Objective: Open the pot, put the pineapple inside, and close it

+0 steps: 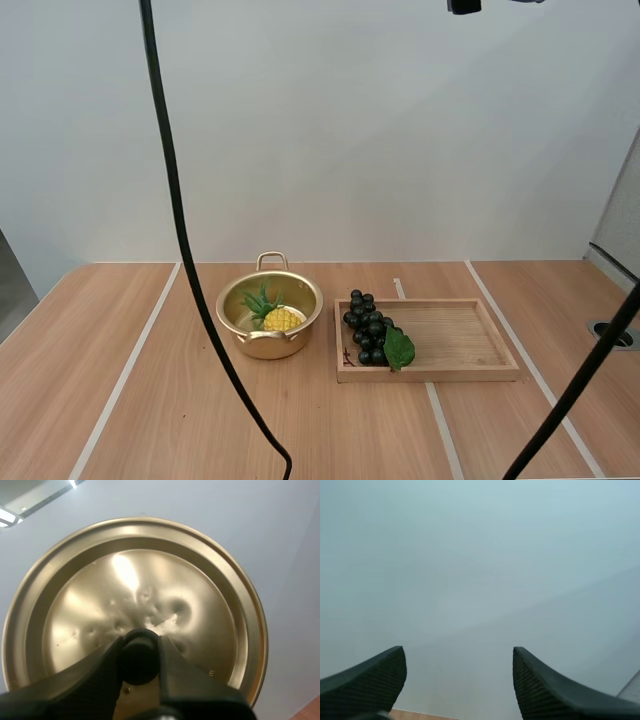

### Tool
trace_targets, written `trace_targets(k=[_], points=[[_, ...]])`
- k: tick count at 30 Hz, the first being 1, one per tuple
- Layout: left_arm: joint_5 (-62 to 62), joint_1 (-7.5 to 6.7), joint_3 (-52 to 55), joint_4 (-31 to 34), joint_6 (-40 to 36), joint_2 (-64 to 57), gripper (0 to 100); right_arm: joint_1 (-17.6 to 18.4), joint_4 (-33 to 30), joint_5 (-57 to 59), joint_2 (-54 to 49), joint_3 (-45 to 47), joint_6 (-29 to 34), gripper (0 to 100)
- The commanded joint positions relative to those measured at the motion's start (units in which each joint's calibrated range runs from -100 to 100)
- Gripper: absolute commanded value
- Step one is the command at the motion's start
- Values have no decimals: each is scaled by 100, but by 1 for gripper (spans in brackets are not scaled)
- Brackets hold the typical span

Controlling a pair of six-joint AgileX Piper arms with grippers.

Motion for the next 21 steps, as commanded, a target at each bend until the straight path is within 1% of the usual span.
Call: trace_targets(k=[1,2,3,4,5,13,18,21], points=[[7,-7,-29,-102,-230,-30,0,-104,-42,252,-118,-42,58,64],[24,-7,-29,-133,-249,-30,0,-127,-74,300,-129,-42,129,37],[67,-7,-29,-163,-247,-30,0,-145,-85,364,-147,-42,220,9],[98,-7,-29,-163,-303,-30,0,-180,-108,431,-147,-42,339,0],[147,-7,-29,-177,-328,-30,0,-212,-111,487,-156,-42,445,0],[374,-7,172,-369,-413,152,0,-279,-144,883,-156,-42,455,0],[411,-7,750,-420,-413,315,0,-279,-144,863,-156,209,455,0],[395,-7,1176,-459,-413,412,0,-279,-144,600,-156,579,455,0]])
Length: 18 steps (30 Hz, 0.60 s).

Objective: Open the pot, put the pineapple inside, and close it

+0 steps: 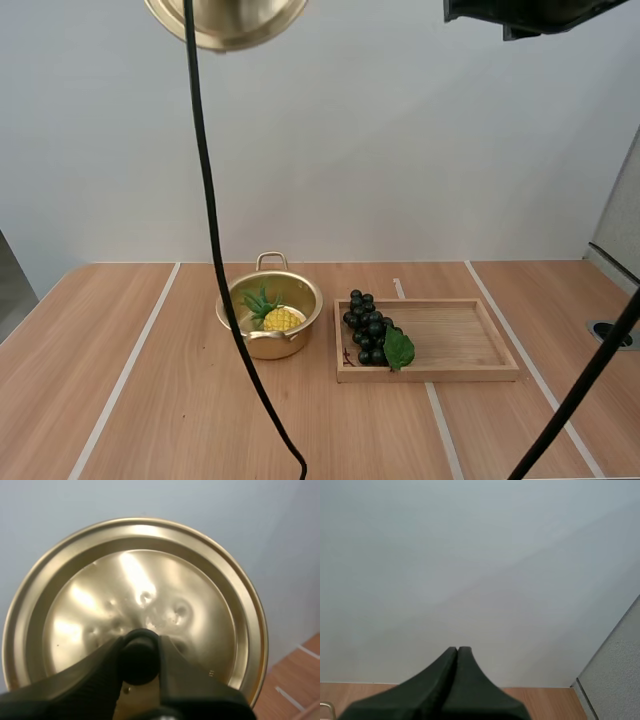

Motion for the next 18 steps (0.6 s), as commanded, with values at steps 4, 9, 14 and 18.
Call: trace_targets(k=[4,9,14,18], points=[[-90,-7,880,-213,-56,315,0,-19,-28,-828,-72,920,47,0],[-470,-7,1623,-320,-56,642,0,-19,-28,-1675,-72,1801,47,0],[-684,-7,2424,-398,97,955,0,-19,-42,-2479,-72,2534,47,0],[-904,-7,2982,-398,194,1108,0,-19,-42,-3095,-60,3062,2,0]])
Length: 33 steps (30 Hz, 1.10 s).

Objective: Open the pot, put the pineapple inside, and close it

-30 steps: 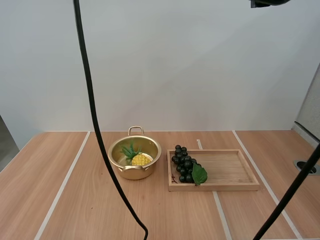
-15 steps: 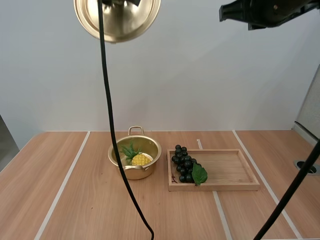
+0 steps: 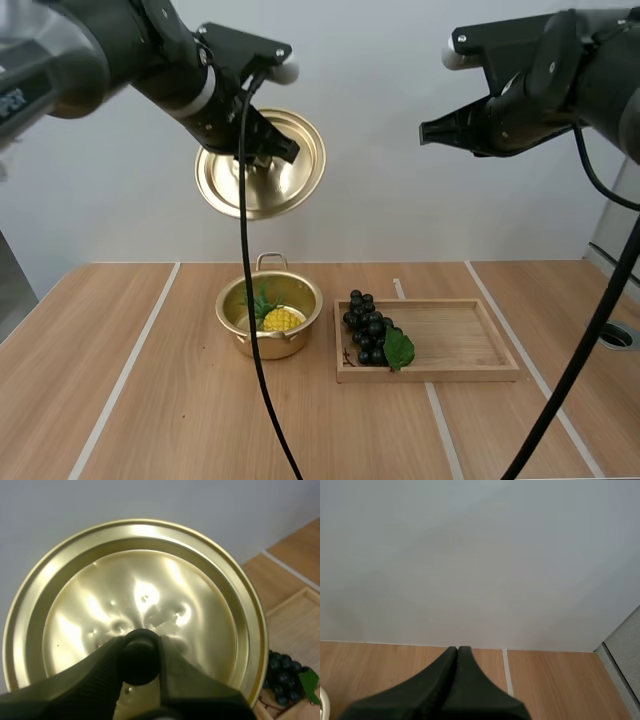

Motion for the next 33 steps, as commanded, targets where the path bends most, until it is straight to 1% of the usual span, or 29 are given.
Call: trace_targets(k=[1,8,11,18,25,33], points=[[-458,-7,397,-142,87,78,0,-19,-32,-577,-48,327,3,0],[-1583,-7,1502,-142,283,120,0,-19,-44,-1218,-47,961,-127,0],[-1861,-7,1764,-142,455,197,0,-19,-44,-1395,-47,1148,-186,0],[-1635,-7,1847,-167,454,841,0,-19,-33,-1659,31,1428,-286,0],[-1658,-7,1847,-167,498,1418,0,-19,-33,-1612,286,1426,-295,0],[-1839,-7,1847,-188,608,1798,0,-19,-33,-1612,555,1426,-295,0]])
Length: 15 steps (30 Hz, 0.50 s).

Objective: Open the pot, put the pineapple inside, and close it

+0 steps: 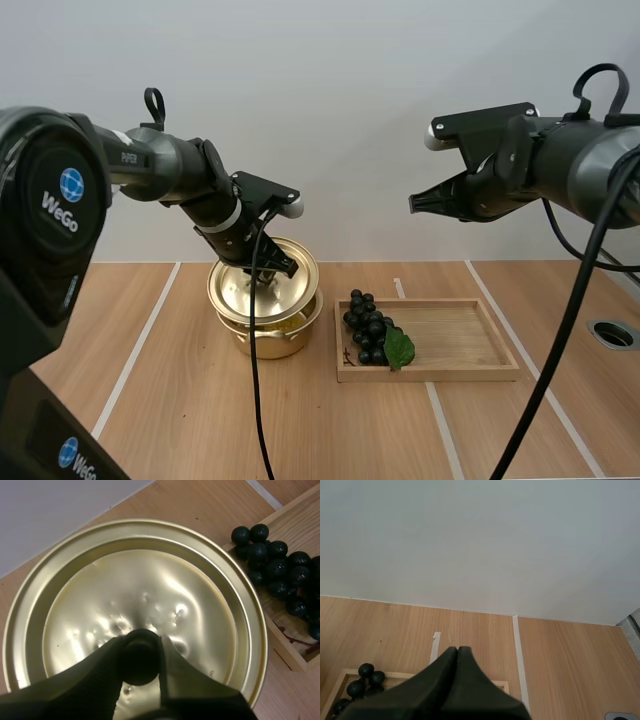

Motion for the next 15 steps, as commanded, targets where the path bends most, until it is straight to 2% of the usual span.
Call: trace_targets(k=[1,15], points=[[-217,-7,-7,-121,55,108,0,-19,-33,-125,72,9,-59,0],[-338,-7,-7,-157,137,542,0,-19,-33,-246,262,9,-59,0]])
